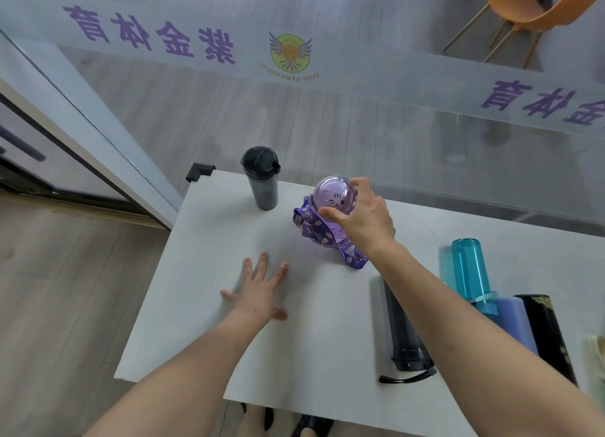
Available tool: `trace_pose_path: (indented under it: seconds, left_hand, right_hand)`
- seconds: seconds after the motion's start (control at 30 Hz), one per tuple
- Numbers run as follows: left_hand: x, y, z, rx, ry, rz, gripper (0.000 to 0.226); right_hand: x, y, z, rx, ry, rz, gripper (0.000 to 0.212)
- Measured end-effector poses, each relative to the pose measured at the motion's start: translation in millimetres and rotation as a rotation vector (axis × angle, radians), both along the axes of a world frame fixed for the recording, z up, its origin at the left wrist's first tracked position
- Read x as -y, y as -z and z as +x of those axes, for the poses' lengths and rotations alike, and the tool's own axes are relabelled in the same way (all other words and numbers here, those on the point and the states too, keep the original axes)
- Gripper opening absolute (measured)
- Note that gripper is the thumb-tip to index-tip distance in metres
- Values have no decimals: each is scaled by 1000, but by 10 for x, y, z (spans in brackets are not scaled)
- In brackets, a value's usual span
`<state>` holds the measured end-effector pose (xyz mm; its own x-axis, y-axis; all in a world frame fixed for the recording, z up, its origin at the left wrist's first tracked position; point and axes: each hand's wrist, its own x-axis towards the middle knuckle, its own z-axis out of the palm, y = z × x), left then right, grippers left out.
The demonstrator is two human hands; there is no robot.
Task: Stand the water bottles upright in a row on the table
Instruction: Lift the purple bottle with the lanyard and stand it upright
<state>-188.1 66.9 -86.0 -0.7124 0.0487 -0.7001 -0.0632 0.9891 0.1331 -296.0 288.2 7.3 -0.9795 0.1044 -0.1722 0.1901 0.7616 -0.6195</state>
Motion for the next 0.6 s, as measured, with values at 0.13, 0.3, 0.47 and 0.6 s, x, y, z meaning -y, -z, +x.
trace_pose_path:
  seconds: [0.13,0.3,0.47,0.6]
  left_hand:
    - [-2,10,-1,8,3,-11,115]
    - [0,20,-2,13,3,-11,115]
    - [3,11,-12,8,-2,-4,115]
    - [4,6,-5,10,1,-13,115]
  right_hand:
    - [-59,-28,-86,61,-24,12,96]
    - [-134,-16,-134,74,-193,4,87]
    - [-80,-9,-217,61,-159,19,85]
    - [-87,-24,-287,52,-149,7,85]
